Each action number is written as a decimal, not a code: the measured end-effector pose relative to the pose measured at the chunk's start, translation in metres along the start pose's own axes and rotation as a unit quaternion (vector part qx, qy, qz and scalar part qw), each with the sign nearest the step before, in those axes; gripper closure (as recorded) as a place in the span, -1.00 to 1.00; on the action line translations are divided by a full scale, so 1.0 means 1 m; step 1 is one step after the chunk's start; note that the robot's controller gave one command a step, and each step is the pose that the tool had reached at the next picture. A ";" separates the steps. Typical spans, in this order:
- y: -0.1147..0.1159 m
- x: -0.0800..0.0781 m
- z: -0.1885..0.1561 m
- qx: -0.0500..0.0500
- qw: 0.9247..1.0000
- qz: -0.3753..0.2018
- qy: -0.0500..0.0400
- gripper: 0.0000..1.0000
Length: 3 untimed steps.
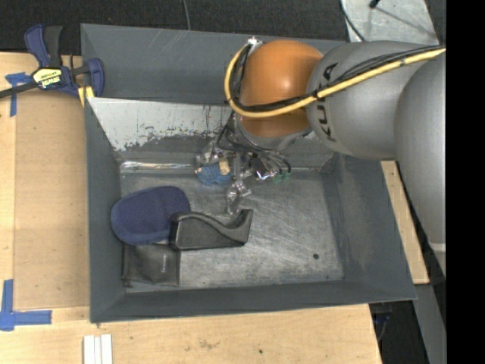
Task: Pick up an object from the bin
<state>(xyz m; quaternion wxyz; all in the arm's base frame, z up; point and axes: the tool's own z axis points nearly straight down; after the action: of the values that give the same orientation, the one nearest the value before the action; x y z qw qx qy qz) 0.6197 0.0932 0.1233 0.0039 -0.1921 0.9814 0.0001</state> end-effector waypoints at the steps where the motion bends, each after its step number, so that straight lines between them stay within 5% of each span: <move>1: -0.043 0.004 0.018 -0.001 1.000 -0.003 -0.005 -1.00; 2: -0.050 0.008 0.049 0.000 1.000 0.005 -0.003 -1.00; 3: -0.050 0.005 0.046 0.001 1.000 0.005 -0.008 1.00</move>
Offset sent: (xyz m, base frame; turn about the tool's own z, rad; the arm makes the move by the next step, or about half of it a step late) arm 0.0078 -0.0423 -0.0221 -0.0082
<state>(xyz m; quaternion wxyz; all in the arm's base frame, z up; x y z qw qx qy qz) 0.6340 0.0449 0.0775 0.0117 -0.1875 0.9822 0.0007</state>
